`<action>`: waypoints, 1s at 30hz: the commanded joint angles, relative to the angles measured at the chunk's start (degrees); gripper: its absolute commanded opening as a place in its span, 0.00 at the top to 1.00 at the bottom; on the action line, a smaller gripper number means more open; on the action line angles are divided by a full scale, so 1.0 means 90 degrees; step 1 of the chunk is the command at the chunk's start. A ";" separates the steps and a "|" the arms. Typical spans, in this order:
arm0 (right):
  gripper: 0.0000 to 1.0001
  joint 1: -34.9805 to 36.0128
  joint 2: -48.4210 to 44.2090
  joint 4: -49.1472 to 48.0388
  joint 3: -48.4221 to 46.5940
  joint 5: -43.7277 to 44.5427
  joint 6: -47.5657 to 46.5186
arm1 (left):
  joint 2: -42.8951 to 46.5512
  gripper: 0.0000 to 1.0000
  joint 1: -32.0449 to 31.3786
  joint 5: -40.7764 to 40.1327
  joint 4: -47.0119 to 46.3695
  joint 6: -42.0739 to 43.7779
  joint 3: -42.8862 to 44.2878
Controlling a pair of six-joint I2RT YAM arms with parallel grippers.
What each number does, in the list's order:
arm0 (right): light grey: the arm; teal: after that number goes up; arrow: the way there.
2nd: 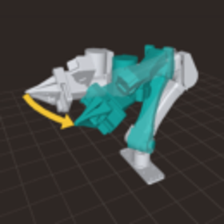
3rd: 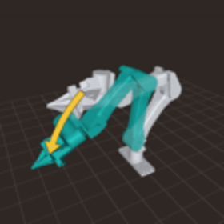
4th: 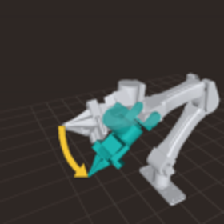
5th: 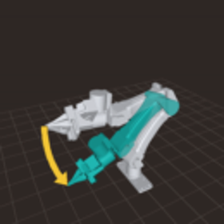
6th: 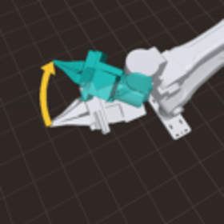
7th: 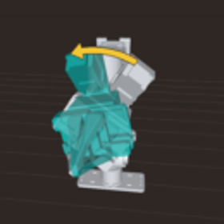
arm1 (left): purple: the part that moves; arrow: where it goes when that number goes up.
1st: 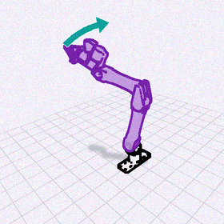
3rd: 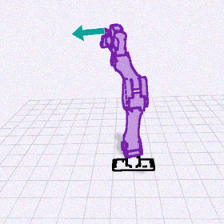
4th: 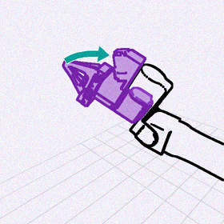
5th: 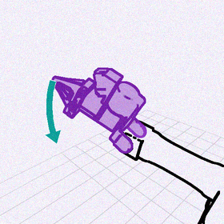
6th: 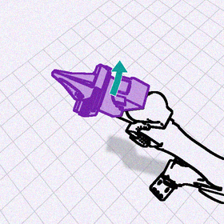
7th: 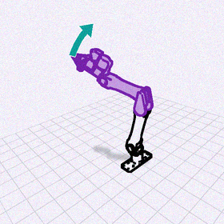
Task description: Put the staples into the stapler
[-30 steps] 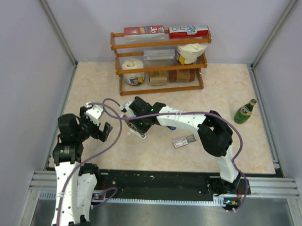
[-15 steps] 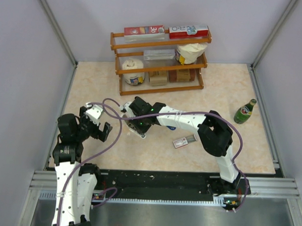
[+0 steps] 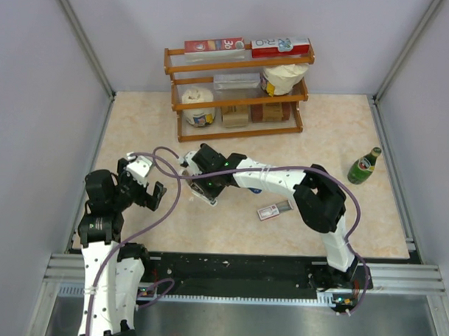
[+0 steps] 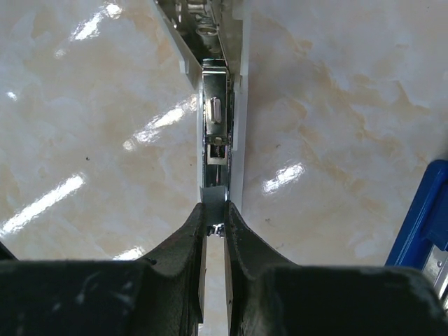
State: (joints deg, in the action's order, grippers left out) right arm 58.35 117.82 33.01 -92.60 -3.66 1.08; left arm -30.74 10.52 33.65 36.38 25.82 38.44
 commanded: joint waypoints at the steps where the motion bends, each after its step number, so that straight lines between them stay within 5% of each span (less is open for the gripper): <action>1: 0.94 -0.0008 -0.0034 -0.0250 0.0083 0.0328 -0.0081 | 0.0066 0.01 0.0061 0.0109 -0.0282 -0.0057 -0.0013; 30: 0.94 0.0079 -0.0025 -0.0475 0.0249 0.0690 -0.0374 | 0.0125 0.01 0.0090 0.0148 -0.0273 -0.0047 -0.0013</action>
State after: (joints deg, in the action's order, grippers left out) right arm 58.39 117.82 30.41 -90.74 0.10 -1.08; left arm -30.46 10.90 33.65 36.34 25.63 38.44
